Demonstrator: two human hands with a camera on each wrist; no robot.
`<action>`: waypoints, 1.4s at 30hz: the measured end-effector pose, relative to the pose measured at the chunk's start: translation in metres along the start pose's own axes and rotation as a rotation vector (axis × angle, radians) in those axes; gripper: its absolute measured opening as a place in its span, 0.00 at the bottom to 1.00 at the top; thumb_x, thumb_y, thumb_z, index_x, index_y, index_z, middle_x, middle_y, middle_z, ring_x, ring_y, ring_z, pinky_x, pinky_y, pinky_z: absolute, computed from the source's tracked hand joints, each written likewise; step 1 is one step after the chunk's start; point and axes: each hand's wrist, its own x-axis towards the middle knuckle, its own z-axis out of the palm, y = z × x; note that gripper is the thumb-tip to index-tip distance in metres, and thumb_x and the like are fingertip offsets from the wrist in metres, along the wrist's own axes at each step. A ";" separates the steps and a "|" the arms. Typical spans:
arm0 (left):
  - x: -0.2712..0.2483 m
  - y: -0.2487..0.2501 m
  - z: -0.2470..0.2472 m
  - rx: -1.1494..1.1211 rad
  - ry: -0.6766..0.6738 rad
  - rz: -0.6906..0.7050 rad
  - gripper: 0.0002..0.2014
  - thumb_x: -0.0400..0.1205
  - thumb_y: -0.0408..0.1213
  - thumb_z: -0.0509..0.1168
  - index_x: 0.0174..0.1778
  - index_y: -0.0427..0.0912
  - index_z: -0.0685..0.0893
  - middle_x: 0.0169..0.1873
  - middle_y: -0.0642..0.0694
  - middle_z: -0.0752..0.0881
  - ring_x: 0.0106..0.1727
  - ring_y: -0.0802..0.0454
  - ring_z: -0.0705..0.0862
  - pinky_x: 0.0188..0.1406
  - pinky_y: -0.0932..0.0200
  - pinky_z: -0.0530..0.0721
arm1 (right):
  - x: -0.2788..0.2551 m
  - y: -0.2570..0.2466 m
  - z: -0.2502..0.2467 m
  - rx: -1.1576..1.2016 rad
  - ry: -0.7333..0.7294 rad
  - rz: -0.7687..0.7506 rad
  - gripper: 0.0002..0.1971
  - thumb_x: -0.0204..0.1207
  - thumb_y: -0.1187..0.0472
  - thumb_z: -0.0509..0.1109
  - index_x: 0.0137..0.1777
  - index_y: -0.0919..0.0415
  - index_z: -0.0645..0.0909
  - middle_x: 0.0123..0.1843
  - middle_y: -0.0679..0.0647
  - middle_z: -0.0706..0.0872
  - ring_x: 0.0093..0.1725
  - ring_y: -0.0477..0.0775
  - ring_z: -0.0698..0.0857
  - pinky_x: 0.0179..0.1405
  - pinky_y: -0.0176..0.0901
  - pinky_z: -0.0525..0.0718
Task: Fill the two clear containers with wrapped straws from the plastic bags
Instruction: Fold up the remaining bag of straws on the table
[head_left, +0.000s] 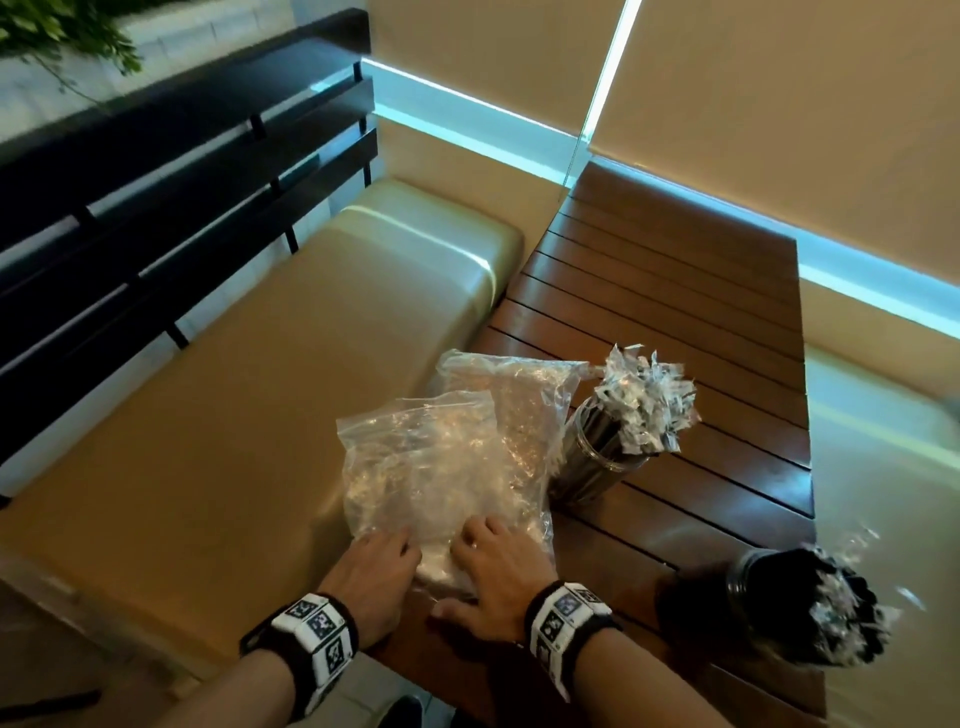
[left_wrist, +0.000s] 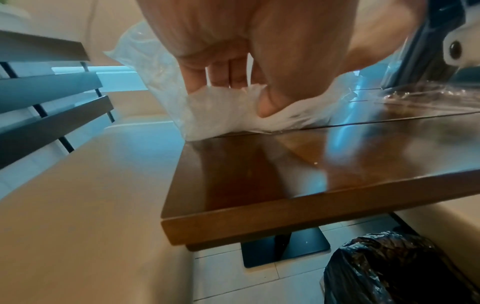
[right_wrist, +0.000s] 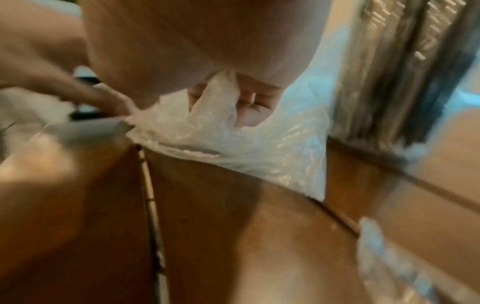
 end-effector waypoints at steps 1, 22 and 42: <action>0.000 -0.001 0.000 -0.010 -0.007 0.000 0.21 0.47 0.39 0.78 0.35 0.52 0.84 0.34 0.51 0.83 0.30 0.52 0.83 0.29 0.59 0.85 | -0.004 -0.001 -0.002 -0.092 -0.004 -0.059 0.36 0.70 0.24 0.53 0.58 0.54 0.79 0.57 0.55 0.76 0.54 0.59 0.76 0.54 0.57 0.77; 0.077 0.025 -0.122 0.089 0.269 0.102 0.35 0.45 0.28 0.81 0.47 0.48 0.76 0.37 0.48 0.78 0.31 0.47 0.79 0.14 0.57 0.72 | -0.033 0.020 -0.118 -0.073 0.542 0.322 0.20 0.63 0.67 0.75 0.54 0.56 0.76 0.52 0.57 0.81 0.45 0.62 0.83 0.39 0.53 0.83; 0.107 0.012 -0.029 -0.289 -0.084 -0.177 0.15 0.78 0.33 0.64 0.60 0.48 0.77 0.57 0.44 0.73 0.49 0.45 0.81 0.51 0.52 0.82 | -0.025 0.046 -0.011 0.315 0.070 0.584 0.16 0.83 0.63 0.57 0.69 0.57 0.65 0.64 0.62 0.83 0.59 0.70 0.85 0.54 0.60 0.82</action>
